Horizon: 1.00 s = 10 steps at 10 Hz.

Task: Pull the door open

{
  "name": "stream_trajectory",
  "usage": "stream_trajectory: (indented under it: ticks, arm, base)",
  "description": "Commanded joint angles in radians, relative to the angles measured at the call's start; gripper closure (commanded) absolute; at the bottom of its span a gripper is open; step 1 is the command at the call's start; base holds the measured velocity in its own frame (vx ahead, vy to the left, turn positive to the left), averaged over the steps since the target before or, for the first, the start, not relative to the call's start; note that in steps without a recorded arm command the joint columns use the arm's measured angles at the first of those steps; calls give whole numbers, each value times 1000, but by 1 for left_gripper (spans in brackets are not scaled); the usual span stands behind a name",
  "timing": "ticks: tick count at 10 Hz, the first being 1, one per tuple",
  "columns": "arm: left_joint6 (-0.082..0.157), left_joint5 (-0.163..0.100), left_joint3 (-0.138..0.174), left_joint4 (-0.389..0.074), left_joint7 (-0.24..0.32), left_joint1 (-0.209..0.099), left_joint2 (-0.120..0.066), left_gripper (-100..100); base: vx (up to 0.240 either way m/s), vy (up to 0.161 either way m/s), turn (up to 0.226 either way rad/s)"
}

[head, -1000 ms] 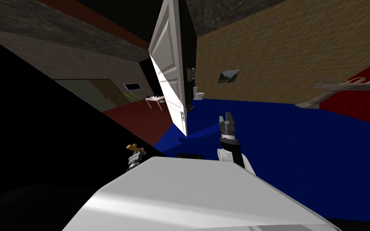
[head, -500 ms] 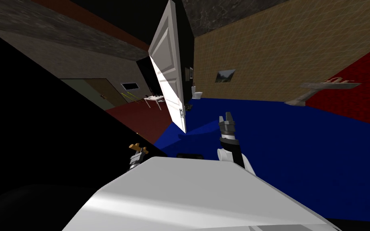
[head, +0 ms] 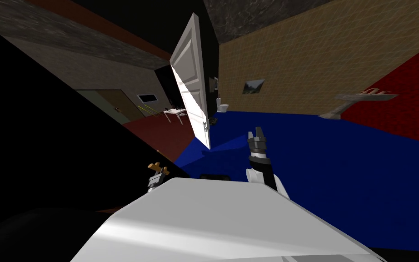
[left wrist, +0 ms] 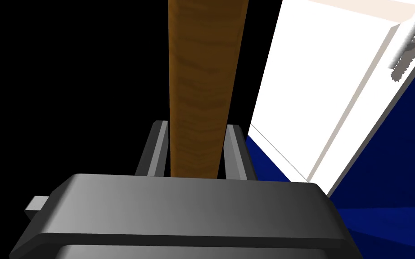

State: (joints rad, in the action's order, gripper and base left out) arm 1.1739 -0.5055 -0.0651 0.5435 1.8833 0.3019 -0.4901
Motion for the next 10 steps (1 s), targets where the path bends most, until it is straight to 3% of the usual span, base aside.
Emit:
stream_trajectory:
  ticks: [1, 7, 8, 9, 10]
  arm:
    - [18, 13, -15, 1, 7, 8, -3, 100]
    - [85, 67, -77, 20, 30, 38, -16, 100]
    - [91, 73, -83, 22, 32, 41, -17, 100]
    - [81, 69, -78, 23, 30, 37, -18, 100]
    - [95, 83, -94, 26, 32, 44, -19, 100]
  base:
    - [-197, 18, -48]
    - [-201, -4, -24]
    - [-193, 13, -8]
    - [-89, 8, -11]
    - [-131, 14, -27]
